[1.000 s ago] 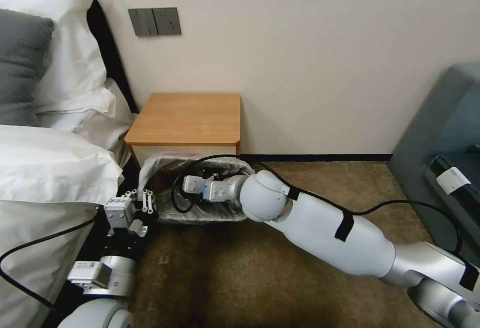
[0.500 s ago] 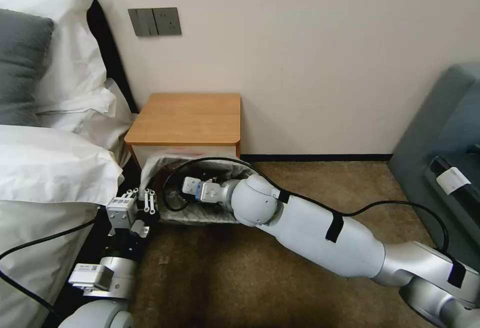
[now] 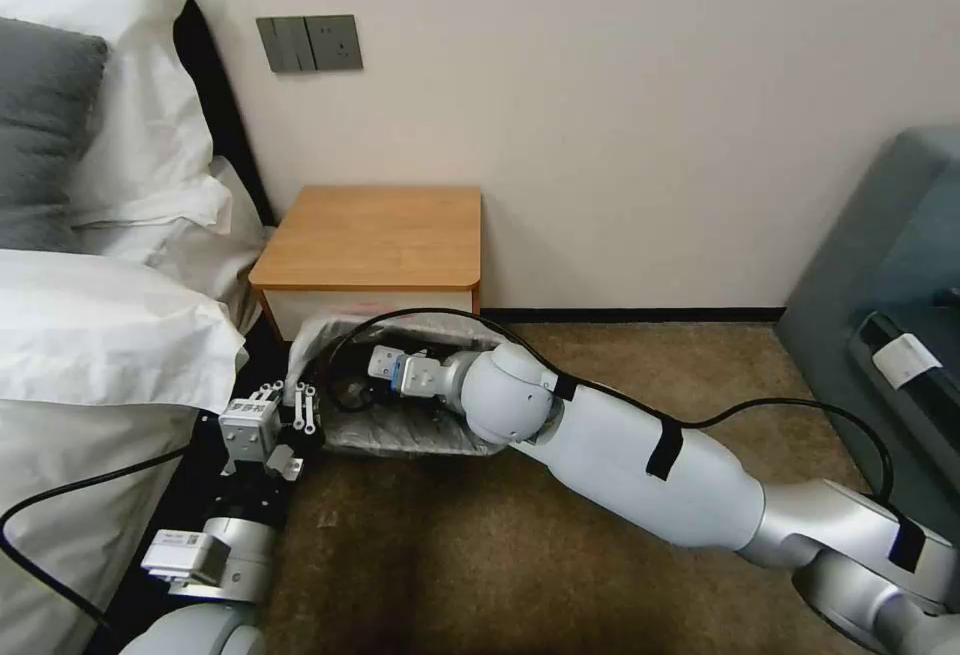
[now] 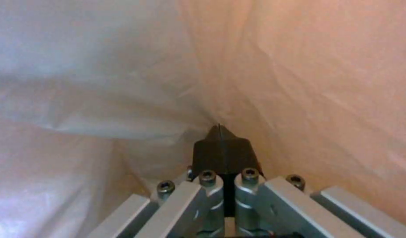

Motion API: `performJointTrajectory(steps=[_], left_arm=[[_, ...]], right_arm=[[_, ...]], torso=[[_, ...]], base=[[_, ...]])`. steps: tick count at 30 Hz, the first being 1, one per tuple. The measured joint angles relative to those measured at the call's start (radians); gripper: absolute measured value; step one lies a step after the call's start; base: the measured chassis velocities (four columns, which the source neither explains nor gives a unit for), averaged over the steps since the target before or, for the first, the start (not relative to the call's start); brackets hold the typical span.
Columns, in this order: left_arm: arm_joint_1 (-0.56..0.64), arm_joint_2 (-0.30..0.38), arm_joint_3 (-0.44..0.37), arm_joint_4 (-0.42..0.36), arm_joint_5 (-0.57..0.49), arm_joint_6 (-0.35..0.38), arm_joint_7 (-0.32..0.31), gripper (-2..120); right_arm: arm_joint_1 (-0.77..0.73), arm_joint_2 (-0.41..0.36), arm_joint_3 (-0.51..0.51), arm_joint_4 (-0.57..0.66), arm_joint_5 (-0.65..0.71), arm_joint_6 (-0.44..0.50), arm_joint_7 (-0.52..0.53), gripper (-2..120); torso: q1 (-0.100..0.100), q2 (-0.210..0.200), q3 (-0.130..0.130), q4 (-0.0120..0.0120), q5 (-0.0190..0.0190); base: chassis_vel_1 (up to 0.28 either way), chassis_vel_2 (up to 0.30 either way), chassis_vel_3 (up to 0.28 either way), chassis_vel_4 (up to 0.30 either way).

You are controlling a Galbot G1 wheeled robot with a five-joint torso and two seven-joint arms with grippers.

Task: Pick up the garbage bag from the table and place it over the trash can.

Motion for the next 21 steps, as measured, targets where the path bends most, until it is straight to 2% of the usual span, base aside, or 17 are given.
performJointTrajectory(steps=[5, 14, 17, 18, 21], left_arm=[[-0.01, 0.001, -0.003, 0.016, -0.044, 0.028, -0.031, 7], [-0.024, 0.005, -0.007, 0.036, -0.168, 0.1, -0.094, 7], [-0.037, 0.01, -0.018, 0.04, -0.263, 0.148, -0.15, 7], [-0.037, 0.01, -0.018, 0.04, -0.263, 0.148, -0.15, 7], [-0.045, 0.015, -0.039, 0.046, -0.298, 0.187, -0.174, 7]], right_arm=[[-0.016, 0.003, 0.018, 0.043, 0.063, -0.014, 0.014, 0], [-0.035, -0.027, 0.039, 0.109, 0.283, -0.02, 0.097, 0], [-0.09, -0.057, 0.074, 0.177, 0.427, -0.02, 0.169, 0], [-0.09, -0.057, 0.074, 0.177, 0.427, -0.02, 0.169, 0], [-0.185, -0.072, 0.162, 0.269, 0.553, -0.02, 0.268, 0]], torso=[[0.0, 0.0, 0.0, 0.0, 0.0], [0.0, 0.0, 0.0, 0.0, 0.0], [0.0, 0.0, 0.0, 0.0, -0.0001], [0.0, 0.0, 0.0, 0.0, -0.0001], [0.0, 0.0, 0.0, -0.0001, 0.0001]], base=[[0.0, 0.0, 0.0, 0.0], [0.0, 0.0, 0.0, 0.0], [0.0, 0.0, 0.0, 0.0], [0.0, 0.0, 0.0, 0.0], [0.0, 0.0, 0.0, 0.0]])
